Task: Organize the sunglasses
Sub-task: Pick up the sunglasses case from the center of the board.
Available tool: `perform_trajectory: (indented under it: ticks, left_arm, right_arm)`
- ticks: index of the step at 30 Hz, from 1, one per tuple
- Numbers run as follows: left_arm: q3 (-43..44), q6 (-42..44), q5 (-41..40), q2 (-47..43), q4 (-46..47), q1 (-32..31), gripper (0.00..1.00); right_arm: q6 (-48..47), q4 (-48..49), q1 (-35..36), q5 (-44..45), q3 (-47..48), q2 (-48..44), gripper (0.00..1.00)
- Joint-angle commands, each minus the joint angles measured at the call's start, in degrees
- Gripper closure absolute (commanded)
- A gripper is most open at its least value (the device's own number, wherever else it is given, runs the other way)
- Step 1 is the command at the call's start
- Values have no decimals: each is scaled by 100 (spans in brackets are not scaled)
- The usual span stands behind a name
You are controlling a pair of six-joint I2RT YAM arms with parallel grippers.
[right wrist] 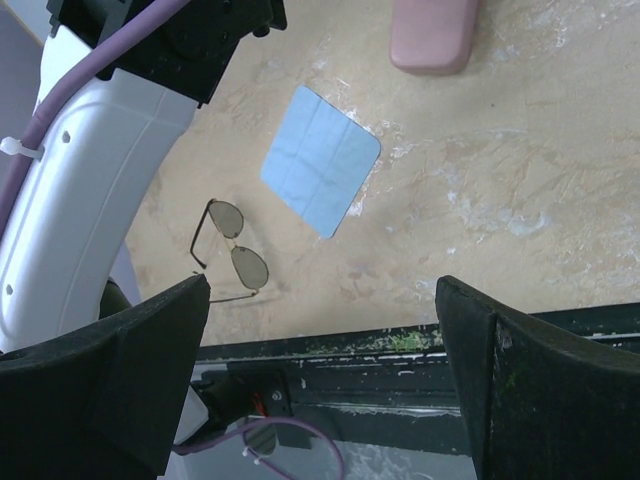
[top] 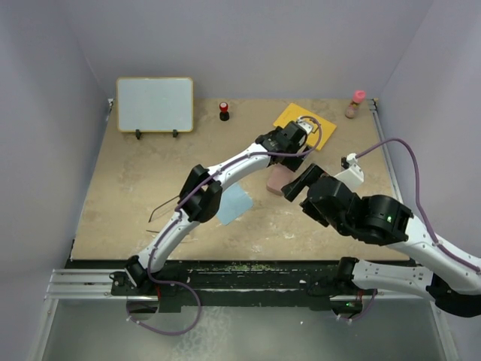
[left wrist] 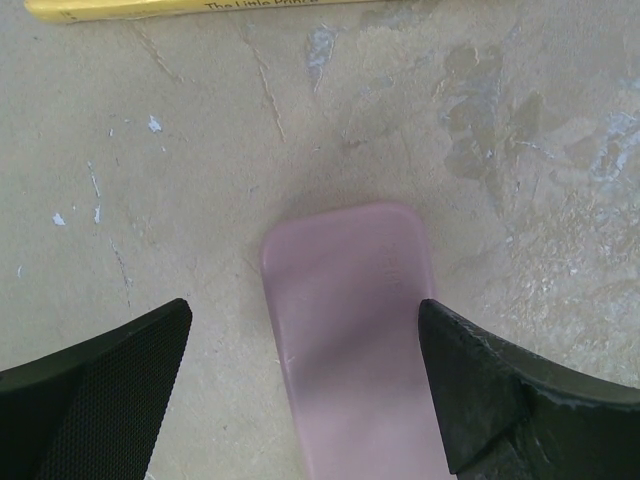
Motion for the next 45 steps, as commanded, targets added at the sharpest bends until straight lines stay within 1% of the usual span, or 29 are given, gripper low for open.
perform_trajectory:
  ticks: [1, 6, 12, 19, 24, 34, 36, 38, 40, 43, 45]
  left_arm:
    - [234, 190, 250, 10, 2, 87, 2]
    - [237, 87, 486, 53, -195, 125, 2]
    - [196, -169, 864, -97, -375, 125, 2]
    - [19, -299, 1182, -223, -336, 125, 2]
    - [-38, -291, 1197, -163, -412, 119, 2]
    - [-49, -297, 927, -122, -453, 127, 3]
    - [-40, -293, 923, -111, -442, 120, 6]
    - [-42, -291, 908, -103, -440, 123, 12]
    - [-33, -310, 897, -72, -462, 124, 14]
    - [-12, -374, 932, -37, -492, 116, 9]
    - [-21, -393, 940, -25, -492, 117, 9]
  right_arm:
    - [96, 131, 34, 192, -104, -68, 0]
    - [161, 87, 40, 137, -146, -78, 0]
    - [165, 173, 34, 61, -196, -91, 0]
    - [166, 223, 31, -19, -234, -105, 0]
    - [169, 232, 34, -38, -259, -121, 0]
    - [230, 184, 36, -36, -273, -119, 0]
    - [239, 181, 28, -38, -269, -115, 0]
    - [241, 183, 34, -53, -269, -108, 0]
    - [249, 183, 28, -62, -269, -99, 0]
    - [257, 180, 31, -68, -269, -92, 0]
    - [259, 172, 27, -63, -269, -87, 0]
